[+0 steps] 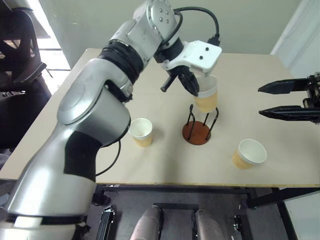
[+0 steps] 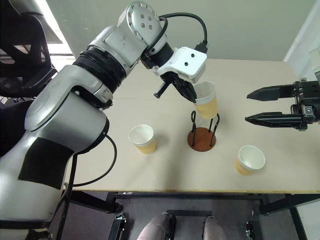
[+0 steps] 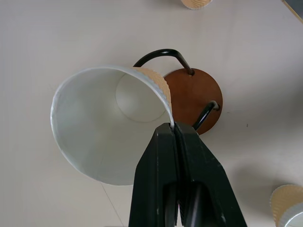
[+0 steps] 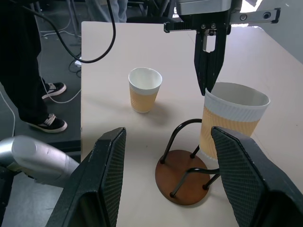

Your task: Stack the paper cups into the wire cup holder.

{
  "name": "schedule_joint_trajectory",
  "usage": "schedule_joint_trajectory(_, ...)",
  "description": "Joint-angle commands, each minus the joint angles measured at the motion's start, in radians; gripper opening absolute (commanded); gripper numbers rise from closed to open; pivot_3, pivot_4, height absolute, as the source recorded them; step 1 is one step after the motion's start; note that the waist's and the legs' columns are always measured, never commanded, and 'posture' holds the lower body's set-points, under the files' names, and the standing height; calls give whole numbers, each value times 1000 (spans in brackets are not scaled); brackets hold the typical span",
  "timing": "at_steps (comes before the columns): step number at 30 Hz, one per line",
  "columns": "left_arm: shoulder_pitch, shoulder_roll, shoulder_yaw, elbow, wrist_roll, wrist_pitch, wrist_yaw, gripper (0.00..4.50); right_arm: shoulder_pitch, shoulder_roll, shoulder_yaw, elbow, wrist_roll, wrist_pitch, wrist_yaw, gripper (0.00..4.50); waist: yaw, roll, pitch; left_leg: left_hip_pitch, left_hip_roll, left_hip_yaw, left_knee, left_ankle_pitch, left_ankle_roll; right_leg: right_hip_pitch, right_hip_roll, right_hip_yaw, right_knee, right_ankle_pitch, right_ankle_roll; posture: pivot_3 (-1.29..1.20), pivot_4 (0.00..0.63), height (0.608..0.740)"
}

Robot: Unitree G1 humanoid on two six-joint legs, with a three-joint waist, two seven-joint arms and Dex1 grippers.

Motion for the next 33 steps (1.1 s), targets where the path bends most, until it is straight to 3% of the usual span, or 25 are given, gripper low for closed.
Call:
schedule_joint_trajectory(1,-11,-1,15,-10,-9,-6,-31,44,-13,-23,-43,-19,12,2,-8,2870,0,0,0,0,0,0,0,0,0,0,-1,0,0,0,0,0,150,740)
schedule_joint_trajectory(13,0,-14,-36,-24,-18,-12,-31,44,2,-16,-49,-29,14,3,-27,2870,1,0,0,-1,-13,0,0,0,9,2,-14,0,-1,-2,10,0,150,740)
schedule_joint_trajectory(25,12,-38,-86,-62,-78,17,-31,44,37,-33,-68,-39,22,22,-24,2870,1,0,0,-1,-15,1,0,0,11,3,-16,-1,-1,-2,13,0,150,740)
schedule_joint_trajectory(28,10,-34,-108,-80,-107,31,-31,653,47,-33,-77,-43,23,24,-25,2870,1,0,0,-1,-15,1,0,0,11,4,-16,-1,-1,-2,14,0,150,740)
schedule_joint_trajectory(33,9,-30,-124,-91,-135,34,-31,2433,60,-32,-84,-49,24,26,-32,2870,1,0,0,0,-15,1,1,0,11,4,-16,-1,-1,-2,14,0,150,740)
